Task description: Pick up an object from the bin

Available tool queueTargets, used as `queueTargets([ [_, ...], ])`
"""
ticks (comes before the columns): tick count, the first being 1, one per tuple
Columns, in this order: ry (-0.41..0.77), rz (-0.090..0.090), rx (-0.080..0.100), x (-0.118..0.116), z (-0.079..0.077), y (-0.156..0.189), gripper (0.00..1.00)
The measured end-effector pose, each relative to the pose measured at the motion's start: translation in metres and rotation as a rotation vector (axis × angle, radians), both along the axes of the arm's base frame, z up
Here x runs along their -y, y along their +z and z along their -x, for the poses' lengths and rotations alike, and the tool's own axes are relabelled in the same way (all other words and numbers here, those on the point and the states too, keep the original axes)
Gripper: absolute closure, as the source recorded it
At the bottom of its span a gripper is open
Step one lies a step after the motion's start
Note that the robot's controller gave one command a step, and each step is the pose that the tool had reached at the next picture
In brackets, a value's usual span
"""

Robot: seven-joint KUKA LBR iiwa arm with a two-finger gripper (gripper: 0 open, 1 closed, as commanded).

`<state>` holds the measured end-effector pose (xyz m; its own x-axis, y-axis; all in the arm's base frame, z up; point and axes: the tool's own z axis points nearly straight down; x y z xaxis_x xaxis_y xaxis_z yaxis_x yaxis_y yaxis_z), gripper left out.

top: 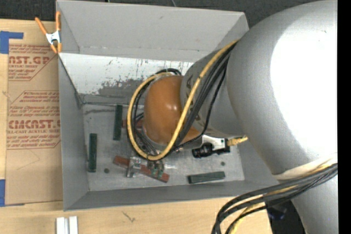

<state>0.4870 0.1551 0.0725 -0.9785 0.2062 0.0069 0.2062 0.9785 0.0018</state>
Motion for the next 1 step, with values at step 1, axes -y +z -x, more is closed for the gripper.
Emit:
queueTargets([
  [1, 0.000, 0.000, 0.000, 0.0000, 0.0000, 0.0000, 1.00],
])
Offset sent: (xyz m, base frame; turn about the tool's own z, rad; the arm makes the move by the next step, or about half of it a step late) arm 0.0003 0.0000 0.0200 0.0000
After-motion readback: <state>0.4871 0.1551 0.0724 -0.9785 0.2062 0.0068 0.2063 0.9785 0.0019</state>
